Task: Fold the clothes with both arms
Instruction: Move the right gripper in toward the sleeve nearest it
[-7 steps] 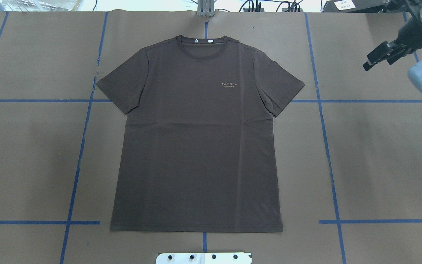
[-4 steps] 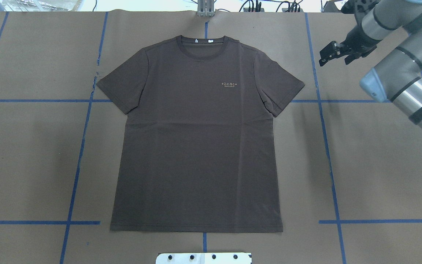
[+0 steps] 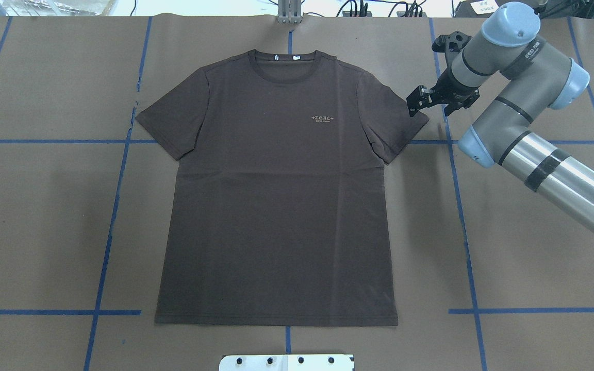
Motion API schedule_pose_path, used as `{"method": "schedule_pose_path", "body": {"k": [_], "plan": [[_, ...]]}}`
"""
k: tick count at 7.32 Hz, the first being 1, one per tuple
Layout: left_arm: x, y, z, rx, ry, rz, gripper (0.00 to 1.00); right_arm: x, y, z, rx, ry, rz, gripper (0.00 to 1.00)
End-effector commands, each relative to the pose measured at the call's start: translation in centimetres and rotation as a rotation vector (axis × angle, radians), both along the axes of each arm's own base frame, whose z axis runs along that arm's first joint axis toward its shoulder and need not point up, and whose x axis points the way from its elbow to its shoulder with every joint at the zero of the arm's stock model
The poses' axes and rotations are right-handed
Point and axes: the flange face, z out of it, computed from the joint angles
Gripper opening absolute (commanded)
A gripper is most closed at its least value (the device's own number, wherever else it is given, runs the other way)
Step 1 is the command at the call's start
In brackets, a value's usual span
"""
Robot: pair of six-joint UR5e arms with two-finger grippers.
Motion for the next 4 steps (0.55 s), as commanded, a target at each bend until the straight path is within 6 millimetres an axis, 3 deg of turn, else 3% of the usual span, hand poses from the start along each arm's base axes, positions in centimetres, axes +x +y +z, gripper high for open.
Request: {"method": "schedule_pose_path", "body": {"k": [1,4], "plan": [[0.1,0.0,0.0,0.0,0.001,0.003,1.0,-1.6,0.5,0.8,0.009,0.043,0.01,0.99],[0.0,0.0,0.1,0.001,0.0,0.003,1.0,-2.2,-0.1,-0.3,0.019,0.039,0.013,0.95]]}}
